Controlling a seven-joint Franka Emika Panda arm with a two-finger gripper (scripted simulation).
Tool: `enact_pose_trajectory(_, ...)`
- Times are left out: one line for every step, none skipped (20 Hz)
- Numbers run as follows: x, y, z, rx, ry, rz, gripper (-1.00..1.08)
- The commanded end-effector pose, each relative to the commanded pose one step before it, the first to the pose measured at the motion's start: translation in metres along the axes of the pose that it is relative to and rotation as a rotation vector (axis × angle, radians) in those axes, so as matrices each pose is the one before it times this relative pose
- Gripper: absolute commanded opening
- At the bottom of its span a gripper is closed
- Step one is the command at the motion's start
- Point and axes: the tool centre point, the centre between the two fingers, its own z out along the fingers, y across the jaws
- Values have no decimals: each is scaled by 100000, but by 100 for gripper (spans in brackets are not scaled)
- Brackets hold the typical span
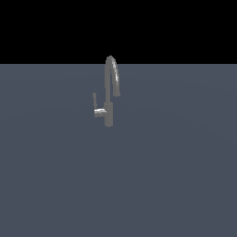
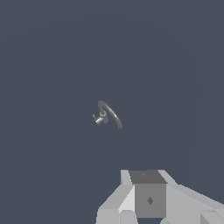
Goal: Turn on the faucet by rotating a designated handle.
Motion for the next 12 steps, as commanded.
enact_pose_trajectory(-140, -2036, -1054, -903, 6165, 4889, -100)
enact_pose_trajectory(-87, -845, -314, -440, 2344, 1788, -100)
enact_pose_trajectory(-106, -864, -261, -456, 2292, 1737, -100)
enact_pose_trajectory(-126, -880, -207, -473, 2240, 1688, -100)
enact_pose_trajectory(-147, -896, -150, -490, 2184, 1639, -100)
enact_pose_trajectory(-170, -909, -93, -507, 2128, 1592, -100)
enact_pose_trajectory(-193, -920, -33, -526, 2071, 1545, -100)
enact_pose_trajectory(-217, -930, 28, -545, 2011, 1499, -100)
enact_pose_trajectory(-242, -937, 89, -565, 1951, 1456, -100)
enact_pose_trajectory(-268, -942, 152, -586, 1890, 1413, -100)
enact_pose_trajectory(-294, -944, 216, -607, 1826, 1372, -100)
enact_pose_trajectory(-320, -945, 281, -630, 1762, 1333, -100)
